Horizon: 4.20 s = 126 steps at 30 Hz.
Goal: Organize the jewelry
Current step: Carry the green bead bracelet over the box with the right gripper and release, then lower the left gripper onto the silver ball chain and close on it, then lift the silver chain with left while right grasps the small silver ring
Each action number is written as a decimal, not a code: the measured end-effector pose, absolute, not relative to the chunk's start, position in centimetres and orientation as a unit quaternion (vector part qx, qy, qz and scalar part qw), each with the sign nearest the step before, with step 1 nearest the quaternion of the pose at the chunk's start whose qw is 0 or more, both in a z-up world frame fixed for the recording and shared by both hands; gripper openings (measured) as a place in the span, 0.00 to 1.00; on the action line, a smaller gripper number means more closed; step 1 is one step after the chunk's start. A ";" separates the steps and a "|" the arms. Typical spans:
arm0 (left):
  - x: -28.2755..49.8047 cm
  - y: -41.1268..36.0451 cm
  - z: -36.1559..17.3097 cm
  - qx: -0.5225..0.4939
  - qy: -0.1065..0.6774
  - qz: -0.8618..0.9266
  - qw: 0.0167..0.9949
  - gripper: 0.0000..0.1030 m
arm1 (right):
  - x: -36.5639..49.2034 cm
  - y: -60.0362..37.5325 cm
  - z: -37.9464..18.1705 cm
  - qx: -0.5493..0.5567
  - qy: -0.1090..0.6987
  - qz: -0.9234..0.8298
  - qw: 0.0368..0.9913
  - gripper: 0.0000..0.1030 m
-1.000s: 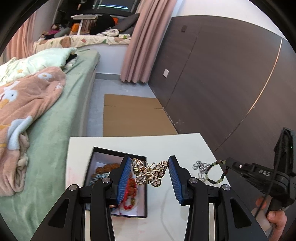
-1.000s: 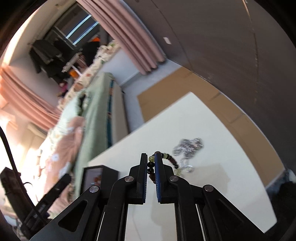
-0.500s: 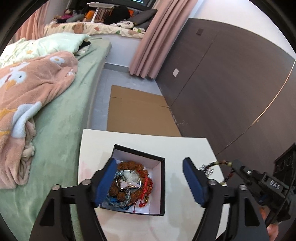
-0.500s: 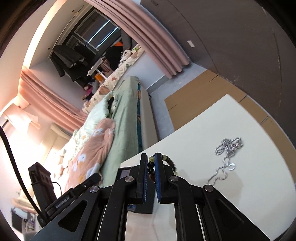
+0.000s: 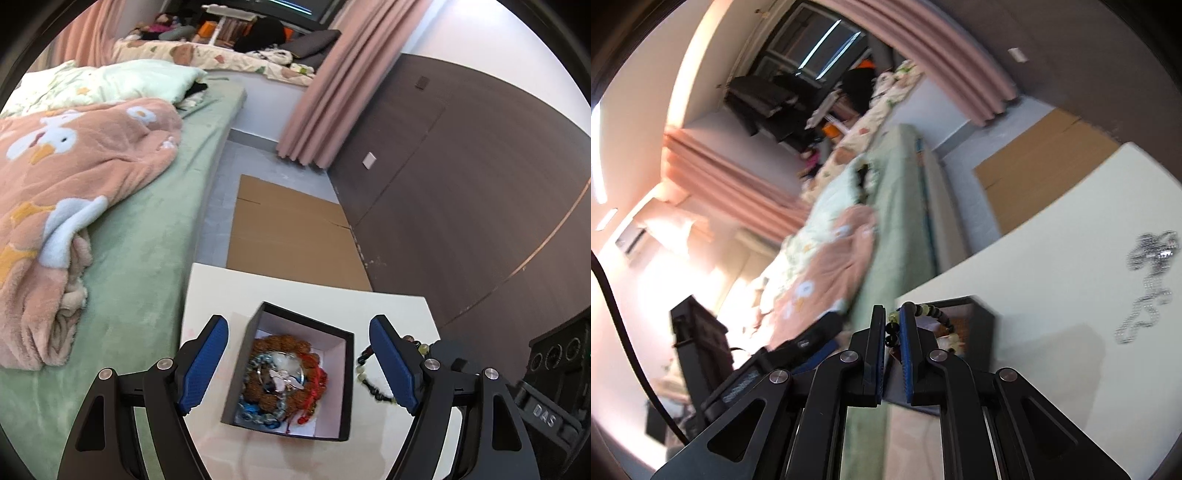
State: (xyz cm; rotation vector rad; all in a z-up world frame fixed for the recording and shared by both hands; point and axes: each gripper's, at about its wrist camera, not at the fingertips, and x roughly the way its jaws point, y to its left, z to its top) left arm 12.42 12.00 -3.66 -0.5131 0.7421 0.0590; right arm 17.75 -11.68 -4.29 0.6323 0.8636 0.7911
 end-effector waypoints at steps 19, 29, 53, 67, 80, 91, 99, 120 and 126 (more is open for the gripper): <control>13.5 8.2 -3.7 -0.229 0.360 0.004 0.904 0.77 | 18.7 -17.5 -4.2 0.295 0.419 0.271 0.815 0.68; 15.0 3.5 -4.3 -0.198 0.371 -0.021 0.907 0.77 | 19.0 -24.0 -3.8 0.299 0.420 0.208 0.831 0.68; 19.0 -8.2 -8.0 -0.108 0.407 -0.099 0.901 0.70 | 19.7 -32.9 -6.9 0.295 0.503 0.086 0.808 0.68; 22.5 -14.6 -11.7 -0.019 0.449 -0.113 0.886 0.70 | 20.7 -37.3 -8.8 0.283 0.530 0.023 0.799 0.68; 23.9 -14.8 -13.6 0.026 0.456 -0.082 0.886 0.29 | 21.2 -36.6 -9.9 0.272 0.549 0.021 0.790 0.68; 22.1 -12.0 -11.6 -0.032 0.438 -0.100 0.893 0.22 | 21.8 -34.5 -10.3 0.246 0.562 0.028 0.789 0.68; 20.4 -8.7 -9.1 -0.073 0.417 -0.099 0.901 0.05 | 22.5 -31.3 -10.6 0.224 0.574 0.056 0.785 0.67; 18.1 -1.4 -5.2 -0.134 0.370 -0.095 0.914 0.05 | 23.5 -22.8 -11.4 0.099 0.579 0.051 0.807 0.42; 17.9 -0.7 -4.9 -0.141 0.364 -0.091 0.916 0.05 | 23.4 -21.0 -11.1 0.041 0.571 0.029 0.819 0.39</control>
